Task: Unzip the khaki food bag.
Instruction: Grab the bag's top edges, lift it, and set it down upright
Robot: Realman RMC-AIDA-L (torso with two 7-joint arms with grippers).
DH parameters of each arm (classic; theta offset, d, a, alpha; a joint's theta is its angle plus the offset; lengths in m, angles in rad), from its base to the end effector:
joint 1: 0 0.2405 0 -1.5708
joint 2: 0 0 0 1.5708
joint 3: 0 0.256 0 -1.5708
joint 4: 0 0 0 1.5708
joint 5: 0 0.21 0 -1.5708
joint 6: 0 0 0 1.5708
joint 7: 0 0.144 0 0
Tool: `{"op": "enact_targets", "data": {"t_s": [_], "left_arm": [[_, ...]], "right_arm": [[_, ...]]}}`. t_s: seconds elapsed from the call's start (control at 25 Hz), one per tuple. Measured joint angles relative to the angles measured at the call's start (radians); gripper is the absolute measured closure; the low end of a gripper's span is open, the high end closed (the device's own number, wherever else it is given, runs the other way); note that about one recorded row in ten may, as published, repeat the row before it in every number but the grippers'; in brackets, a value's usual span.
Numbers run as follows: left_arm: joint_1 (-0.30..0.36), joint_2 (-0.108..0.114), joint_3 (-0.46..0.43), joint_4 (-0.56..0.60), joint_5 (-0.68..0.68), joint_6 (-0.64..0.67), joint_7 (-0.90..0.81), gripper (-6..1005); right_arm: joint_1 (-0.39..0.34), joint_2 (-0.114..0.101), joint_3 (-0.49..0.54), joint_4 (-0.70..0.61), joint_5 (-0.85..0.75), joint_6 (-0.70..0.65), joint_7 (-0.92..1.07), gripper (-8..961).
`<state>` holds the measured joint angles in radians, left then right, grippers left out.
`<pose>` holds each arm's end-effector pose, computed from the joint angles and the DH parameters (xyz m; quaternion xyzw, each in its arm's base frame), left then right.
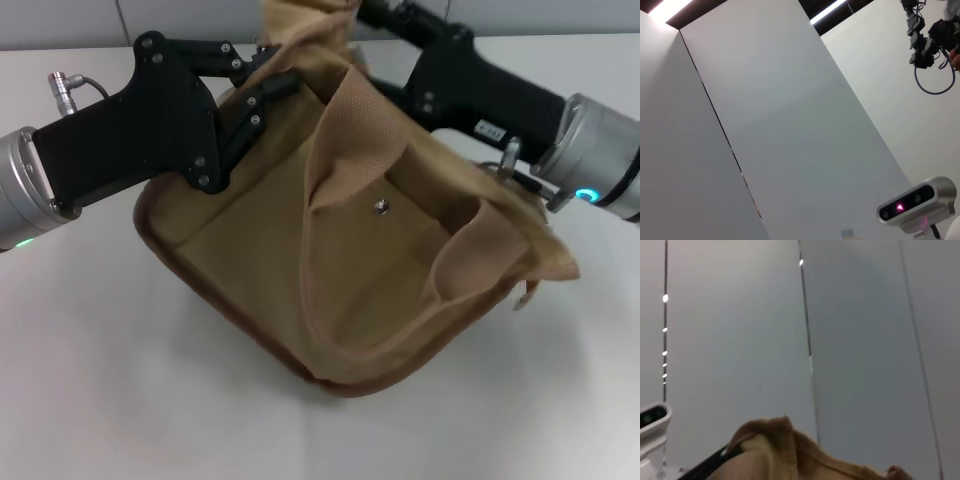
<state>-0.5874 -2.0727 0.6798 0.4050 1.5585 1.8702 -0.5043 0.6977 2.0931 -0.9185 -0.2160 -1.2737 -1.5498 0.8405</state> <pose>-0.2023 0.3142 0.0138 -0.8385 0.1728 -0.4568 0.2417 0.1825 0.3521 -0.0356 -0.8577 0.0811 0.4686 0.1953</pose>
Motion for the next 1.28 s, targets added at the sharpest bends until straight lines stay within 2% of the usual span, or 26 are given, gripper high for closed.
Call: {"op": "enact_targets", "data": {"t_s": [0.24,0.4,0.44,0.48,0.6,0.64,0.72,0.84,0.96,1.04,1.08,1.2,1.24,1.28], "left_arm": [[-0.001,0.0,-0.002,0.0,0.0,0.002,0.004,913],[-0.002,0.0,-0.006,0.0,0.0,0.001,0.004,913],[-0.003,0.0,-0.007,0.0,-0.002,0.001,0.004,913],[-0.003,0.0,-0.007,0.0,-0.006,0.0,0.004,913],[-0.005,0.0,-0.004,0.0,-0.018,-0.001,0.004,913],[-0.006,0.0,-0.003,0.0,-0.02,-0.001,0.004,913],[-0.006,0.0,-0.003,0.0,-0.022,0.0,0.004,913],[-0.006,0.0,-0.002,0.0,-0.023,0.0,0.004,913],[-0.007,0.0,0.0,0.0,-0.023,0.001,0.004,913],[-0.011,0.001,0.01,0.0,-0.023,0.001,0.004,913],[-0.011,0.001,0.01,0.0,-0.023,0.001,0.004,913],[-0.013,0.0,0.022,0.0,-0.023,0.001,0.004,913],[-0.014,0.0,0.023,0.0,-0.023,0.001,0.004,913],[-0.014,0.001,0.024,0.0,-0.023,0.001,0.004,913]], "right_arm": [[-0.037,-0.002,-0.073,-0.008,0.001,0.004,0.022,115],[-0.097,-0.007,-0.124,-0.036,0.001,-0.008,0.024,118],[-0.134,-0.007,-0.133,-0.061,0.0,-0.021,0.024,119],[-0.134,-0.007,-0.133,-0.061,0.0,-0.021,0.024,119],[-0.187,-0.007,-0.129,-0.089,-0.001,-0.06,0.024,120],[-0.226,-0.008,-0.12,-0.107,0.003,-0.103,0.018,120],[-0.242,-0.007,-0.11,-0.113,0.006,-0.125,0.009,120],[-0.283,-0.001,-0.008,-0.078,0.055,-0.219,-0.054,120],[-0.273,0.0,0.013,-0.024,0.132,-0.245,-0.087,120],[-0.235,0.0,0.011,0.021,0.208,-0.241,-0.105,120],[-0.235,0.0,0.011,0.021,0.208,-0.241,-0.105,120],[-0.174,0.0,0.006,0.04,0.216,-0.199,-0.106,120],[-0.132,0.0,-0.016,0.047,0.209,-0.157,-0.102,120],[-0.132,0.0,-0.016,0.047,0.209,-0.157,-0.102,120]]}}
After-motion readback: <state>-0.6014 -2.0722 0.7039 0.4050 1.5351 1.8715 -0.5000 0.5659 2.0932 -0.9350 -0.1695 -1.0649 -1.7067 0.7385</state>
